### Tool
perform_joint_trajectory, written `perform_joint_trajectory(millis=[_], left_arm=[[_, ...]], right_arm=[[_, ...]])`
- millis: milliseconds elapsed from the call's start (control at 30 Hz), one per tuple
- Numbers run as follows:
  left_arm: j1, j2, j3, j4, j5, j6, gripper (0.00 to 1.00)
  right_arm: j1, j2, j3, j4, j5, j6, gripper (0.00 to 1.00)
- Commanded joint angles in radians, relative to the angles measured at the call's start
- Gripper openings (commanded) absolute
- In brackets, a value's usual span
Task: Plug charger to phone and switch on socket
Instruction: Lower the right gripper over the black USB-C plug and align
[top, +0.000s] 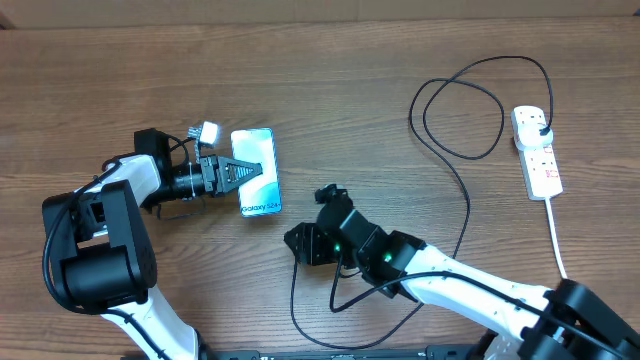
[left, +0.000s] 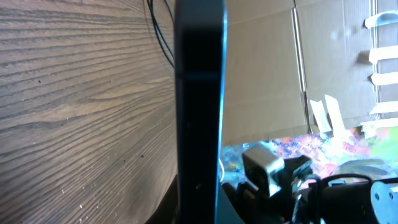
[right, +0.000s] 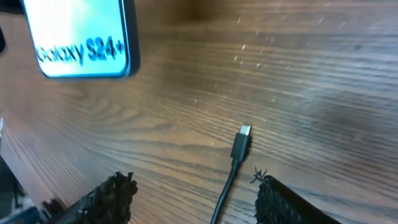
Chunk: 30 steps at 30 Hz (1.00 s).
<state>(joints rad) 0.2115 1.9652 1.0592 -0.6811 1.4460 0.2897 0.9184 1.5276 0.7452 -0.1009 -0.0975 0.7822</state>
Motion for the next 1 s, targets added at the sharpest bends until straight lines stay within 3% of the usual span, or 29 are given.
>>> perform_joint_trajectory(millis=[0, 533, 967], left_arm=[[0.003, -0.022, 0.004, 0.003, 0.04, -0.007, 0.04], [0.003, -0.022, 0.004, 0.003, 0.04, -0.01, 0.04], [0.003, -0.022, 0.004, 0.005, 0.04, -0.025, 0.04]], right_arm=[[0.018, 0.042, 0.006, 0.019, 0.005, 0.008, 0.67], [0.026, 0.066, 0.006, 0.033, 0.018, 0.007, 0.72], [0.026, 0.066, 0.006, 0.033, 0.018, 0.007, 0.82]])
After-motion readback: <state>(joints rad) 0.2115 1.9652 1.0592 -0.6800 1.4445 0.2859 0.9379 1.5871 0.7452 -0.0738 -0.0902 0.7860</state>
